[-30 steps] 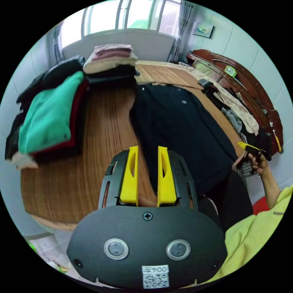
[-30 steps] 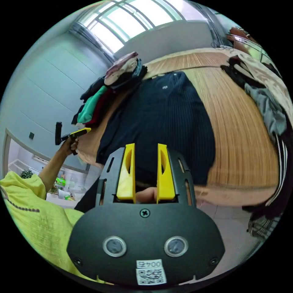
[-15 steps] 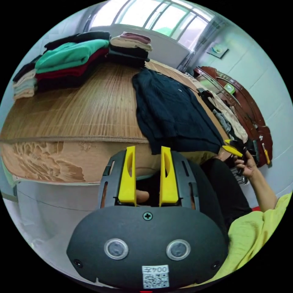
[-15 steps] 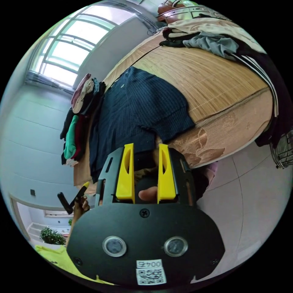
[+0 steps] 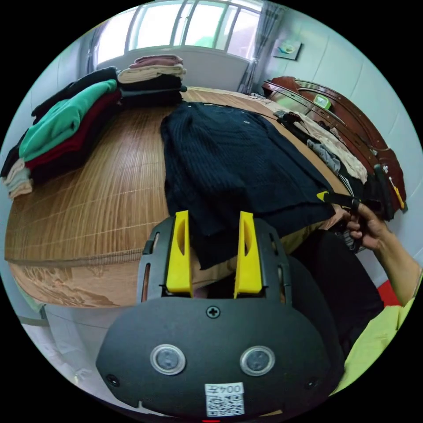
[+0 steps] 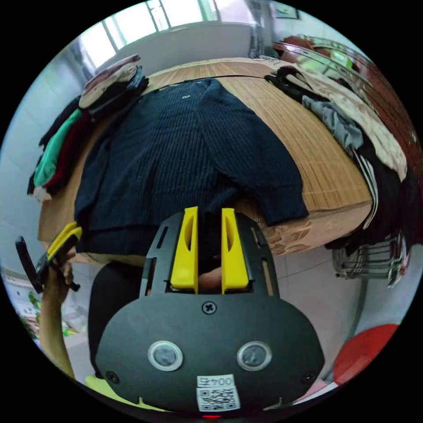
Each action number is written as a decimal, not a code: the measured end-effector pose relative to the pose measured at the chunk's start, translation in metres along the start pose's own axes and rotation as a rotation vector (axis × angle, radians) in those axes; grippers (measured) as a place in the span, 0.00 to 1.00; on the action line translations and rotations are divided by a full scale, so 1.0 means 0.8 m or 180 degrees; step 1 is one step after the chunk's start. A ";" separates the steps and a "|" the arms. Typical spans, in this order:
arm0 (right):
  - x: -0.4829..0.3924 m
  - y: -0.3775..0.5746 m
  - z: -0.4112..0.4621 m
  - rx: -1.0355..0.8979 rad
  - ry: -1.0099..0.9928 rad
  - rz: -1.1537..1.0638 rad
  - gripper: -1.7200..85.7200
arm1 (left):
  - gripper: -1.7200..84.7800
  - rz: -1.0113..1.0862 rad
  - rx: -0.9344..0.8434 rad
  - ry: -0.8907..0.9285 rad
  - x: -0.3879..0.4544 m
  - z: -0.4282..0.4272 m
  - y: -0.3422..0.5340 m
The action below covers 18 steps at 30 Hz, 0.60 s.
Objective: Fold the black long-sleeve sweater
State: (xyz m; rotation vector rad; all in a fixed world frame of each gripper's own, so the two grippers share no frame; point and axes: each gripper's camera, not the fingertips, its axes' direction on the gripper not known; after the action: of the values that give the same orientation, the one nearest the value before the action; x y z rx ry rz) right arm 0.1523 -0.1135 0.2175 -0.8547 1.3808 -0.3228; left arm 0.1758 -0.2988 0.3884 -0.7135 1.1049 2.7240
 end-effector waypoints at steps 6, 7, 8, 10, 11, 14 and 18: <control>0.034 -0.025 -0.010 -0.0212 -0.0442 -0.0066 0.06 | 0.08 -0.0275 -0.0135 0.0216 -0.021 -0.001 -0.033; 0.053 -0.029 -0.012 -0.0277 -0.0649 0.0026 0.06 | 0.07 -0.0306 -0.0141 0.0240 -0.024 -0.002 -0.035; 0.063 -0.031 -0.014 -0.0303 -0.0746 0.0075 0.06 | 0.06 -0.0349 -0.0161 0.0285 -0.029 -0.005 -0.038; 0.100 -0.035 -0.021 -0.0387 -0.1125 0.0202 0.06 | 0.05 -0.0461 -0.0191 0.0379 -0.039 -0.012 -0.038; 0.108 -0.035 -0.023 -0.0404 -0.1195 0.0217 0.06 | 0.05 -0.0565 -0.0201 0.0528 -0.048 -0.017 -0.035; 0.138 -0.035 -0.033 -0.0499 -0.1450 0.0222 0.07 | 0.04 -0.0787 -0.0223 0.0912 -0.068 -0.028 -0.024; 0.154 -0.021 -0.050 -0.0611 -0.1568 0.0075 0.07 | 0.04 -0.0839 -0.0324 0.1085 -0.076 -0.041 0.002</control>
State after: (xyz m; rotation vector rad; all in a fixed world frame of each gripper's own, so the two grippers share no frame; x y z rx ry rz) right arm 0.1443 -0.2197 0.1420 -0.9962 0.9685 0.0436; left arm 0.2416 -0.3181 0.3975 -1.2773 0.8552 2.5057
